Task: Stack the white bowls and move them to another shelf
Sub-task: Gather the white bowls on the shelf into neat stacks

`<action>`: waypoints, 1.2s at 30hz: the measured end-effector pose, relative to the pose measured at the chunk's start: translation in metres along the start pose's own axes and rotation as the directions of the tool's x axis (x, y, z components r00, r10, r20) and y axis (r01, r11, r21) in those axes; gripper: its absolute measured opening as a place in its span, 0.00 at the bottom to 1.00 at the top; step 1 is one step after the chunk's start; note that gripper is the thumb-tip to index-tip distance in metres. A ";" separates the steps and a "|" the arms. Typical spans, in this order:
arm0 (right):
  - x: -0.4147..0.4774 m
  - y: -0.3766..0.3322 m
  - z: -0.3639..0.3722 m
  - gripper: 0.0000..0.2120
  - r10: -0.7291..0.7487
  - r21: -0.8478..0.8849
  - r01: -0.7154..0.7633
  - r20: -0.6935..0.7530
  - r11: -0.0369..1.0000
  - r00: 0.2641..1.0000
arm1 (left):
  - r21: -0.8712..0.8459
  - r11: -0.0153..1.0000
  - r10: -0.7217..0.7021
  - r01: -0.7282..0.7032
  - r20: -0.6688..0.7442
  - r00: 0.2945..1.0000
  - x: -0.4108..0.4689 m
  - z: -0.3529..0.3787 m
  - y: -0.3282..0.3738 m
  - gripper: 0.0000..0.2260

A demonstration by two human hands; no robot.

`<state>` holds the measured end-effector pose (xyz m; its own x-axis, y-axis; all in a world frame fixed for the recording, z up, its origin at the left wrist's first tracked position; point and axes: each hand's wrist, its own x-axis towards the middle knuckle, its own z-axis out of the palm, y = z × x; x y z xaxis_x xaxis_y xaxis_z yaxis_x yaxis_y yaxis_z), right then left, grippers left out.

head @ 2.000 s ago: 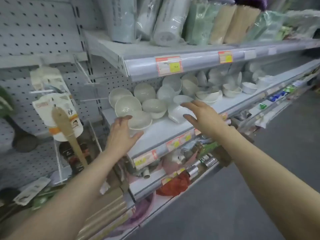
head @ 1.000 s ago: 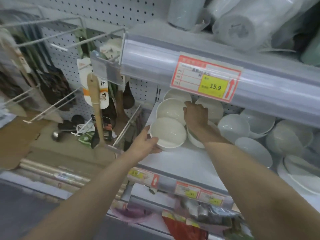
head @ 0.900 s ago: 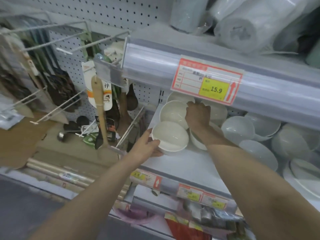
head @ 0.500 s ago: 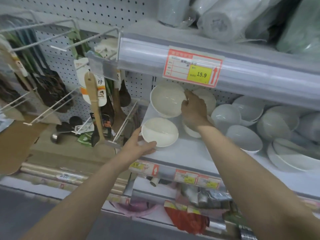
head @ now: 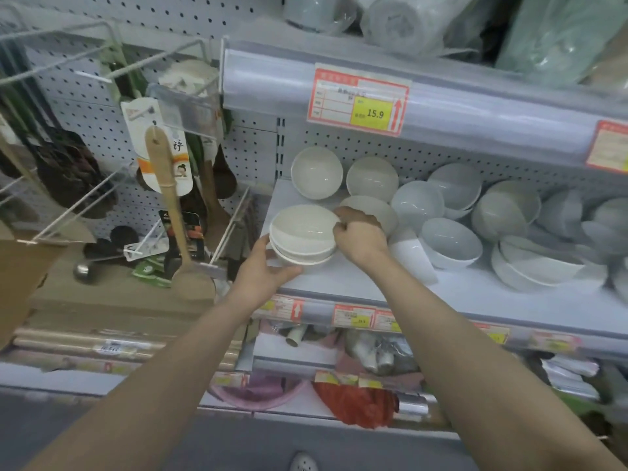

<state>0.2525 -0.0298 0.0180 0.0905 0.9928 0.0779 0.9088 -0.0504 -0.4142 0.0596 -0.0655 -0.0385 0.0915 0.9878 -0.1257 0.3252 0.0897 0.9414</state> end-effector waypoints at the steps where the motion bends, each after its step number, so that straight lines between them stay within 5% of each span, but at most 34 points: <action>1: -0.001 0.000 0.002 0.20 -0.002 -0.013 0.002 -0.013 1.000 1.000 | 0.014 1.000 0.007 -0.006 -0.005 1.000 0.001 0.000 0.000 0.39; 9: -0.010 0.005 -0.001 0.17 -0.080 -0.017 0.079 -0.099 0.997 0.992 | 0.053 0.998 0.040 -0.037 -0.042 0.998 0.001 0.003 0.000 0.37; 16: -0.016 0.053 -0.063 0.20 -0.083 0.206 0.154 -0.317 0.966 0.945 | 0.214 0.970 0.151 -0.113 -0.169 0.974 -0.006 0.008 0.002 0.42; 20: -0.009 0.110 -0.089 0.28 -0.177 -0.024 0.175 -0.133 0.984 0.975 | 0.280 0.951 0.196 -0.129 -0.228 0.954 -0.016 0.018 0.005 0.39; 25: -0.004 0.139 -0.087 0.22 -0.212 -0.063 0.229 0.206 0.971 0.955 | 0.355 0.935 0.117 0.012 -0.339 0.934 -0.026 0.041 0.008 0.36; 29: 0.001 0.148 -0.084 0.14 -0.440 -0.056 0.443 0.058 0.895 0.896 | 0.347 0.935 0.097 0.079 -0.461 0.882 -0.034 0.070 0.011 0.37; 33: 0.010 0.143 -0.085 0.09 -0.425 -0.015 0.427 0.077 0.904 0.902 | 0.319 0.940 0.091 0.123 -0.582 0.808 -0.045 0.100 0.019 0.35; 36: 0.013 0.149 -0.091 0.12 -0.506 -0.195 0.505 0.048 0.841 0.861 | 0.363 0.922 0.120 0.134 -0.597 0.793 -0.056 0.123 0.024 0.31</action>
<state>0.4261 -0.0341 0.0394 -0.4013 0.8857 0.2335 0.8893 0.4378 -0.1320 0.1783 -0.1338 -0.0472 -0.4506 0.8700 0.1999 0.6541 0.1693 0.7372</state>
